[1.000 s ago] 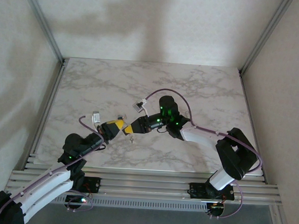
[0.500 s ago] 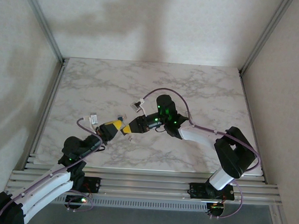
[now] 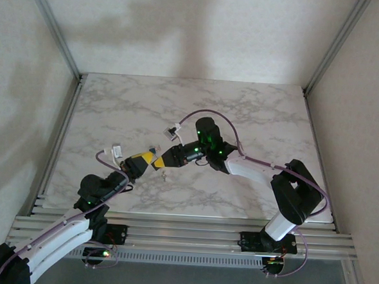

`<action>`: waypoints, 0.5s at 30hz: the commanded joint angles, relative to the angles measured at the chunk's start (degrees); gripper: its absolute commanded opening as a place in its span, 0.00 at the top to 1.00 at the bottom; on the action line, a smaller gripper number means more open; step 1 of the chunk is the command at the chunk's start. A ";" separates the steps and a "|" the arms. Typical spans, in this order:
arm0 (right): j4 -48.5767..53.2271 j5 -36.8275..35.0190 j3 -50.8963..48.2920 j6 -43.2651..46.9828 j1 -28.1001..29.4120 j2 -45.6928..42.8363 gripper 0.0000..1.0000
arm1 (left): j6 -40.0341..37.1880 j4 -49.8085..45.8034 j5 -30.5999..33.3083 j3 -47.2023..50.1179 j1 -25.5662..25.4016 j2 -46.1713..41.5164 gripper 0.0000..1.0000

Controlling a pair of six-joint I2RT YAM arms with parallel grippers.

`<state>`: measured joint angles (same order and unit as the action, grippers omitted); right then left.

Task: Lock with the key

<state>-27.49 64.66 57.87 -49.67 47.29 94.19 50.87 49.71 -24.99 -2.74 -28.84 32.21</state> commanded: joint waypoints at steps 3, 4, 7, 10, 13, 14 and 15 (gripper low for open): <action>-3.89 -5.20 5.64 -0.31 -0.46 0.64 1.00 | -1.22 -1.46 -7.87 2.13 -2.66 -0.30 1.00; -3.48 -5.25 5.85 -0.04 -0.51 0.64 1.00 | -1.18 -1.46 -7.75 2.17 -2.80 -0.30 1.00; -2.08 -5.73 6.70 0.74 -0.45 0.56 1.00 | -1.10 -0.89 -7.46 2.54 -3.15 -0.14 1.00; -1.69 -5.82 7.18 0.93 -0.61 0.64 1.00 | -1.13 -0.33 -7.45 2.65 -3.44 0.39 1.00; -1.53 -6.03 7.66 0.97 -0.78 0.65 1.00 | -1.13 0.03 -7.31 2.63 -3.80 0.79 1.00; -1.51 -6.11 7.77 0.93 -0.82 0.64 1.00 | -1.13 0.13 -7.30 2.72 -3.93 0.99 1.00; -1.52 -6.14 7.80 0.92 -0.88 0.64 1.00 | -1.13 0.45 -7.25 2.74 -4.07 1.10 1.00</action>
<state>-23.51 65.47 60.62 -48.51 47.29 94.74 51.13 52.34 -22.46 -2.07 -29.85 32.45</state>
